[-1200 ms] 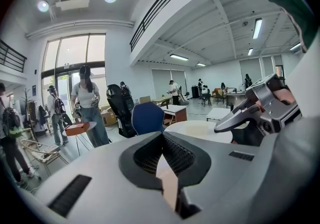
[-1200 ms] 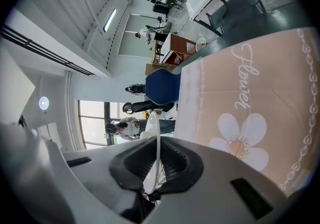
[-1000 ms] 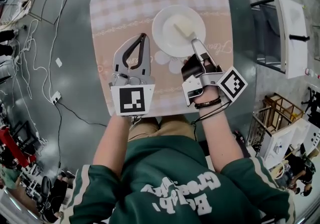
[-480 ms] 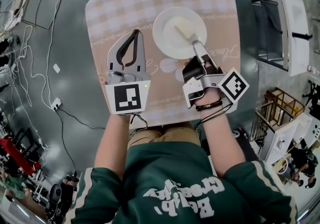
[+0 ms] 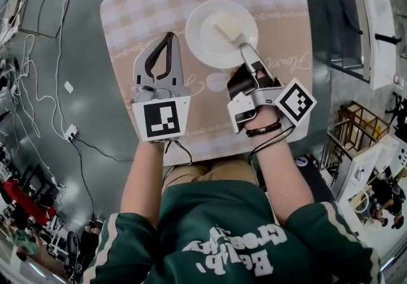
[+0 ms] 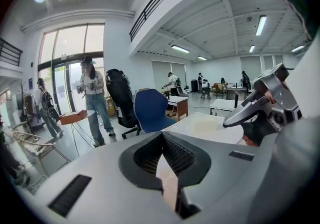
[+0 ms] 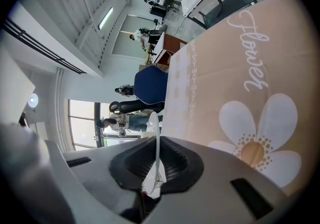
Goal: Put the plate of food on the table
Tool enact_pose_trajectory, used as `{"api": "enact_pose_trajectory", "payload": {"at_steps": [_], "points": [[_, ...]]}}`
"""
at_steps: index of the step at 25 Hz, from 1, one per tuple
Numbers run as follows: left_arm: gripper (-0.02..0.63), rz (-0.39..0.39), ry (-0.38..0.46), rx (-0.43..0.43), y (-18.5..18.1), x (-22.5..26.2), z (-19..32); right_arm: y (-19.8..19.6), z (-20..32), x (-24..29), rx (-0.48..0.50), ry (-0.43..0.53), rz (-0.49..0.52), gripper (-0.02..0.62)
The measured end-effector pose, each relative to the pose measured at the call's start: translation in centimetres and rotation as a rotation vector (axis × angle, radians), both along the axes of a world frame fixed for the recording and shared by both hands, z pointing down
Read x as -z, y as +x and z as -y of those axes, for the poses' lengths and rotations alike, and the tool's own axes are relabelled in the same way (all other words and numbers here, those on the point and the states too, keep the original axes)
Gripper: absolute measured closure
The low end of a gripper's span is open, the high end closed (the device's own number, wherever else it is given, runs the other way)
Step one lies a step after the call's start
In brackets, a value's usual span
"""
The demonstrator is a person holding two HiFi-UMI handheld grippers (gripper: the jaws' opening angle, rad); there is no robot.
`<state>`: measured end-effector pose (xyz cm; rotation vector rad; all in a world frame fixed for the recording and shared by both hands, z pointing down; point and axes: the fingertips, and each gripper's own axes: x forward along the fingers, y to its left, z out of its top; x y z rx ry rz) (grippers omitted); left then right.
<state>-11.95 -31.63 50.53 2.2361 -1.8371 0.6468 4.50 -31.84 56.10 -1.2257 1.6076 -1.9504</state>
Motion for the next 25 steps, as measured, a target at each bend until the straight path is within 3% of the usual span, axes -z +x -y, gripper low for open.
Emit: {"api": "enact_pose_trajectory", "payload": {"at_steps": [15,25], "points": [[0.597,-0.023,-0.039,-0.001,-0.9,-5.8,2.3,-1.6,2.0,-5.1,-0.008,-0.029,0.002,0.571],[0.597,-0.024,-0.041,0.002,-0.9,-5.6,1.8,-1.3,1.8,-4.8,-0.021,-0.030,-0.001,0.571]]}}
